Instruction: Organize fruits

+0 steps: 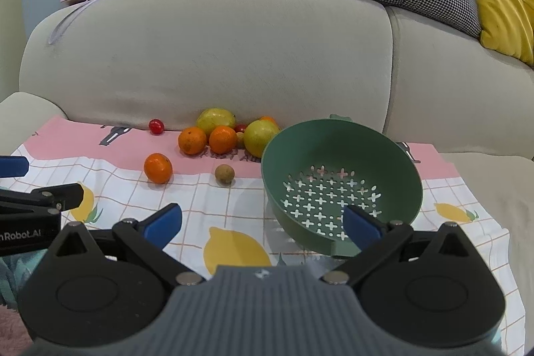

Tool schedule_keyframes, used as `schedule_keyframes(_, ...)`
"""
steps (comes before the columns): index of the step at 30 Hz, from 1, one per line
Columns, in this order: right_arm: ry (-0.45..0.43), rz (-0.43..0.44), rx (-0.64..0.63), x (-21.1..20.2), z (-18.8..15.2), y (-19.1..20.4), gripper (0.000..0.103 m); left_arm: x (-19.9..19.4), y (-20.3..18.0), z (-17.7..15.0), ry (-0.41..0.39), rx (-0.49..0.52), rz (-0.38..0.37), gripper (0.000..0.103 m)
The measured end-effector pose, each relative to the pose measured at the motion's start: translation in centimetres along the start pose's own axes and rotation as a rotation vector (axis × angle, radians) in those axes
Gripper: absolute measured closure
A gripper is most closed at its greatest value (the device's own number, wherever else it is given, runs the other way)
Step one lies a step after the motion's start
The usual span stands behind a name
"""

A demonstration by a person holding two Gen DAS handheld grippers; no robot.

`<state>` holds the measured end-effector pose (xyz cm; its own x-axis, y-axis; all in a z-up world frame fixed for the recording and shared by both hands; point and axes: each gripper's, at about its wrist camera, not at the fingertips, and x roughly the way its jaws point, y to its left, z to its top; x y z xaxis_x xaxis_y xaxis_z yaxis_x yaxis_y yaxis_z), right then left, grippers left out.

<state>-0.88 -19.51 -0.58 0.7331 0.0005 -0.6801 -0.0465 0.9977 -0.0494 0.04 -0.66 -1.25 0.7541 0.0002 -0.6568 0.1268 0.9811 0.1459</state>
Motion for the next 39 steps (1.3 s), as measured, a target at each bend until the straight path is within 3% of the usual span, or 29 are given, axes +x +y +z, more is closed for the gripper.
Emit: schedule_keyframes(39, 0.048, -0.028, 0.026, 0.78, -0.28, -0.15, 0.004, -0.09, 0.02, -0.30, 0.006, 0.001, -0.005, 0.012)
